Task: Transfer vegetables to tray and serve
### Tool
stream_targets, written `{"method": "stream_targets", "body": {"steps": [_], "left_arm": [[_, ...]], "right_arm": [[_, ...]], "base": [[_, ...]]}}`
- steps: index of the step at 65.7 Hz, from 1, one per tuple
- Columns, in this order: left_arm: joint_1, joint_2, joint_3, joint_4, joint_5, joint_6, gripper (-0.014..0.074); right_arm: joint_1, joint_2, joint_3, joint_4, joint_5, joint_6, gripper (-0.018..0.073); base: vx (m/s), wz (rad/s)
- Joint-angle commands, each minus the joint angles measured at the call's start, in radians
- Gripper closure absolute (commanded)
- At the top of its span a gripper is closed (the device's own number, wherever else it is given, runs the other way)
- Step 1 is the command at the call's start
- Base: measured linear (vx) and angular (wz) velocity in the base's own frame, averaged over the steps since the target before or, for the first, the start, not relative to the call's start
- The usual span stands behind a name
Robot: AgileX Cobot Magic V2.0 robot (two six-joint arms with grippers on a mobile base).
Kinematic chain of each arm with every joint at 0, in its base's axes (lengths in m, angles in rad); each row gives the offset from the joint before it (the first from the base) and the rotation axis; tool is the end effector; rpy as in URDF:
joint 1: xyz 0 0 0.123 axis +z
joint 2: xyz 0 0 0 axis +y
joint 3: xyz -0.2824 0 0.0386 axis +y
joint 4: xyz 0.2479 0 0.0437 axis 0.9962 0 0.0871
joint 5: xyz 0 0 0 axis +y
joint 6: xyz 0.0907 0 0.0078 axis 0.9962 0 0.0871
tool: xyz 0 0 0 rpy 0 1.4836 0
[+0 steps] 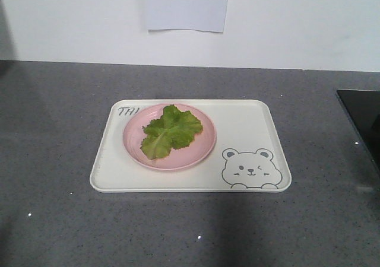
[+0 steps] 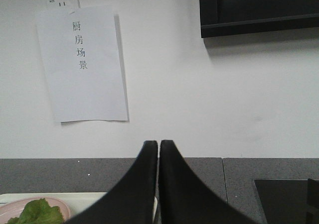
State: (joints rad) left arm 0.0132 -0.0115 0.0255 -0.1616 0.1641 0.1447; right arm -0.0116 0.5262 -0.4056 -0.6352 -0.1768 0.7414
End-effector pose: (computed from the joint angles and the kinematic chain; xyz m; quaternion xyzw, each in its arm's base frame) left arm 0.0563 -0.0017 0.1904 -0.0014 0.7378 -0.0102 0.6750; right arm 0.1167 0.0081 0.3216 0.0029 0.6676 0.0728 0.7410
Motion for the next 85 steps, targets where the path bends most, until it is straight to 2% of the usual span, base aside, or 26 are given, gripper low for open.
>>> {"method": "stream_targets", "body": {"steps": [1, 32, 36, 40, 42, 50, 57, 67, 85], "left_arm": [[0.001, -0.013, 0.022, -0.003, -0.077, -0.009, 0.0602], [0.001, -0.013, 0.022, -0.003, -0.076, -0.009, 0.0602], [0.001, -0.013, 0.022, -0.003, -0.076, -0.009, 0.0602], [0.001, -0.013, 0.022, -0.003, -0.075, -0.009, 0.0602], [0.001, -0.013, 0.022, -0.003, -0.075, -0.009, 0.0602], [0.001, -0.013, 0.022, -0.003, -0.073, -0.009, 0.0602], [0.001, -0.013, 0.022, -0.003, -0.07, -0.009, 0.0602], [0.001, -0.013, 0.022, -0.003, -0.07, -0.009, 0.0602], [0.001, -0.013, 0.022, -0.003, -0.07, -0.009, 0.0602]], "right_arm": [[0.0, 0.012, -0.026, 0.009, -0.053, -0.01, 0.0562], [0.0, -0.02, -0.026, 0.018, 0.004, -0.005, 0.0562], [0.001, -0.02, -0.026, 0.046, 0.006, -0.009, 0.0562], [0.001, -0.02, -0.026, 0.099, 0.011, -0.062, 0.0562], [0.001, -0.024, -0.026, 0.162, 0.013, -0.108, 0.0562], [0.001, -0.047, -0.026, 0.393, 0.031, -0.381, 0.0562], [0.0, -0.079, -0.026, 0.488, 0.091, -0.505, 0.0562], [0.0, -0.153, -0.02, 0.485, 0.15, -0.515, 0.0562], [0.0, -0.311, 0.233, 0.517, 0.016, -0.5, 0.0562]], "base": [[0.0, 0.0], [0.0, 0.0], [0.0, 0.0], [0.0, 0.0], [0.0, 0.0], [0.0, 0.0], [0.0, 0.0], [0.0, 0.0], [0.0, 0.0]]}}
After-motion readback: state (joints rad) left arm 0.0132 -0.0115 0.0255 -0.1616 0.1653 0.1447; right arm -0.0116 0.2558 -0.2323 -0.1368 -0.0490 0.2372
